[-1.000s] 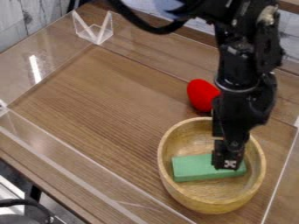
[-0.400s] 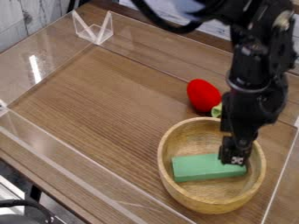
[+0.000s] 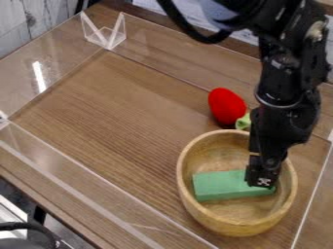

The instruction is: Remove the green object from the brown bowl and put it on the table

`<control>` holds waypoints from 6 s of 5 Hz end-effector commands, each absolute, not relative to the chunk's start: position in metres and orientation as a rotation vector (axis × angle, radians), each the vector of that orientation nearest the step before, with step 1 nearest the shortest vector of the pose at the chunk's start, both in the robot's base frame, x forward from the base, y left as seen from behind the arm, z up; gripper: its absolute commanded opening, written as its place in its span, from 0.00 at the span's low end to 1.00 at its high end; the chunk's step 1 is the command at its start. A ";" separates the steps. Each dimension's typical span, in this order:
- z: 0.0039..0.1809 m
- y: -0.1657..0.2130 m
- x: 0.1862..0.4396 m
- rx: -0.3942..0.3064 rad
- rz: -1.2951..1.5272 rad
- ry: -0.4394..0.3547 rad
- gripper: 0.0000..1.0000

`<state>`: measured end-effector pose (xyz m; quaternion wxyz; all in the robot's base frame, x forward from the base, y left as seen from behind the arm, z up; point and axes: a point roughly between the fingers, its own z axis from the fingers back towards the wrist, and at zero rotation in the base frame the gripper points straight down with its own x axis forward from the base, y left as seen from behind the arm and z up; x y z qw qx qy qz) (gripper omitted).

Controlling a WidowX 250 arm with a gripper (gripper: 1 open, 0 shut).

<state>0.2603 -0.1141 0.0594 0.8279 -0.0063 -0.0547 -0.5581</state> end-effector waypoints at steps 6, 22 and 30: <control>0.073 -0.121 0.275 -0.030 -1.360 -0.137 1.00; 0.161 -0.067 0.289 0.290 -1.439 -0.235 0.00; 0.170 -0.029 0.290 0.340 -1.211 -0.215 0.00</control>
